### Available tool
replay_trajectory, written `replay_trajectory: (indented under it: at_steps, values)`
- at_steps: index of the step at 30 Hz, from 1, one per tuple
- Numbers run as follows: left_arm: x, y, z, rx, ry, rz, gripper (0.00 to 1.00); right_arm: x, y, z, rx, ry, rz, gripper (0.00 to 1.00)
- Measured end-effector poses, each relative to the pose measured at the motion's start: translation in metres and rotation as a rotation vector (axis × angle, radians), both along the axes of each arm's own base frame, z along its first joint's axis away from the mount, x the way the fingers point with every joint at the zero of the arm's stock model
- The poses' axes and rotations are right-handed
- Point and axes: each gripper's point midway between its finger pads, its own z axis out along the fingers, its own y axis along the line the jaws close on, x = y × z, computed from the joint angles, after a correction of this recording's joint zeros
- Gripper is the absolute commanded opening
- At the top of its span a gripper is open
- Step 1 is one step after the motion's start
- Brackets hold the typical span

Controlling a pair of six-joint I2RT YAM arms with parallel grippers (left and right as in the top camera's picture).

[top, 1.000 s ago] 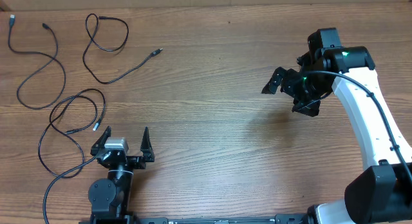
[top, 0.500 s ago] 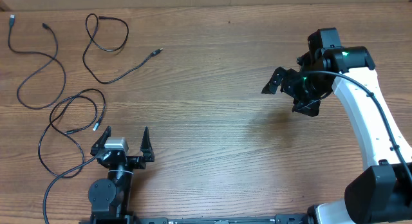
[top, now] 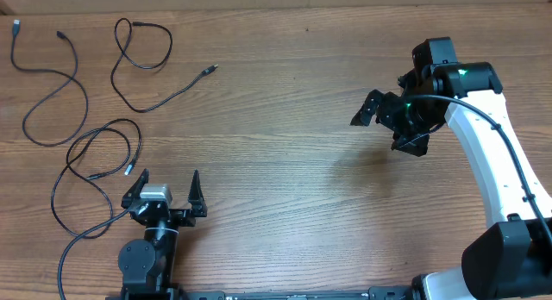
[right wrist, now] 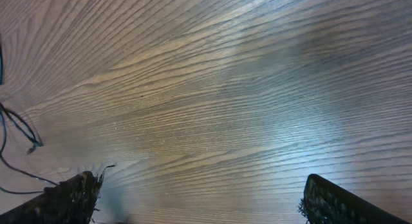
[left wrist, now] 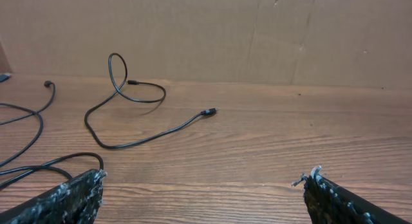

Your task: Untangle cables

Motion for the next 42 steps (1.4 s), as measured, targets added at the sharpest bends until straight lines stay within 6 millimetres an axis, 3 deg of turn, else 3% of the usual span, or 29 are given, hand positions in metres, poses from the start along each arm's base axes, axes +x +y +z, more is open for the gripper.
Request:
replay_trajectory:
  at_steps: [16, 28, 33, 42]
  values:
    - [0.000, 0.000, 0.000, 0.000, 0.000, 0.000, 1.00, 0.011, -0.013, -0.001, -0.101, -0.111, 0.154, 1.00]
    - [0.000, 0.000, 0.000, 0.000, 0.000, 0.000, 1.00, 0.017, -0.019, 0.061, -0.171, -0.418, 0.256, 1.00]
    - [0.000, 0.000, 0.000, 0.000, 0.000, 0.000, 1.00, 0.007, -0.025, 0.076, -0.205, -0.563, 0.248, 1.00]
    - [0.000, 0.000, 0.000, 0.000, -0.002, 0.000, 0.99, -0.027, -0.046, 0.080, -0.256, -0.857, 0.160, 1.00]
